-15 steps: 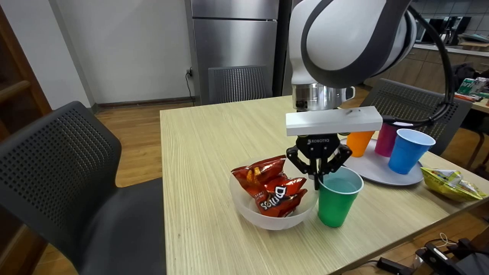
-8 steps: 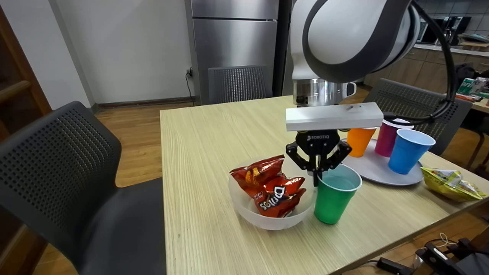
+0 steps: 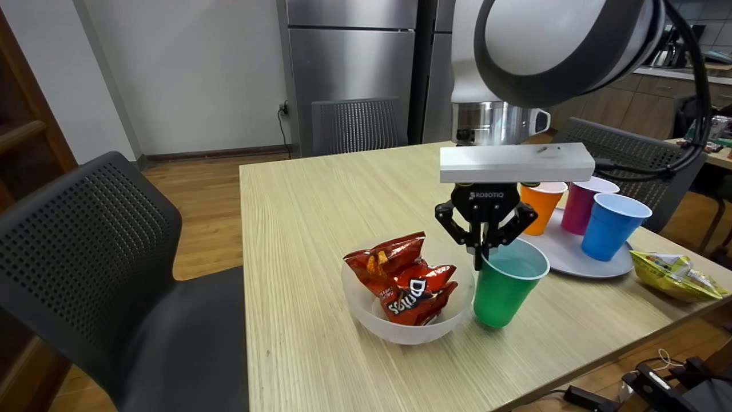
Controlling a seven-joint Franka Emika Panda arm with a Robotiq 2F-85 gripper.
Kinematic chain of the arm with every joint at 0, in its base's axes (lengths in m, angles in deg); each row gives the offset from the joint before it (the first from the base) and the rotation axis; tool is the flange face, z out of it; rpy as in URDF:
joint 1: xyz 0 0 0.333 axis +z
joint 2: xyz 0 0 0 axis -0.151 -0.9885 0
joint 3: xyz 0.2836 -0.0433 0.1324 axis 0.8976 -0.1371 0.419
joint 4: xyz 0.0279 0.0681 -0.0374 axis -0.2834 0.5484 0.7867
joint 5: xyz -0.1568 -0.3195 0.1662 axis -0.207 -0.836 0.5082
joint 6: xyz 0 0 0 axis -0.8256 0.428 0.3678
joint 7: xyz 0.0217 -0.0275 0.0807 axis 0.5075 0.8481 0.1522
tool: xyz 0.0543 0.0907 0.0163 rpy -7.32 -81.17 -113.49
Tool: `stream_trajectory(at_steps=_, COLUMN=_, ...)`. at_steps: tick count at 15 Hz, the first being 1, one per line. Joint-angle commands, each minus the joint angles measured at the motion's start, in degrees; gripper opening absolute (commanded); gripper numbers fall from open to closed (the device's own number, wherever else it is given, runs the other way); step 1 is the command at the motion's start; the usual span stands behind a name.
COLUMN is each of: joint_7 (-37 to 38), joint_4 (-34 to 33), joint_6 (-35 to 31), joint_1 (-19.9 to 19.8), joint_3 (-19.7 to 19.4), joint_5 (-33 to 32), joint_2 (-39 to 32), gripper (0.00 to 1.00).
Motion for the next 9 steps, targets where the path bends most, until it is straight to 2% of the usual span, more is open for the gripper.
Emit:
stream_trajectory(at_steps=1, joint_7=0.0, joint_4=4.1, joint_6=-1.4, joint_1=-0.6, joint_3=-0.7, joint_5=0.9, joint_2=4.9, gripper=0.01)
stream_trajectory(at_steps=9, joint_7=-2.1, joint_4=5.9, joint_6=-1.3, joint_1=-4.1, joint_3=-3.2, joint_5=0.3, joint_2=8.9, gripper=0.01)
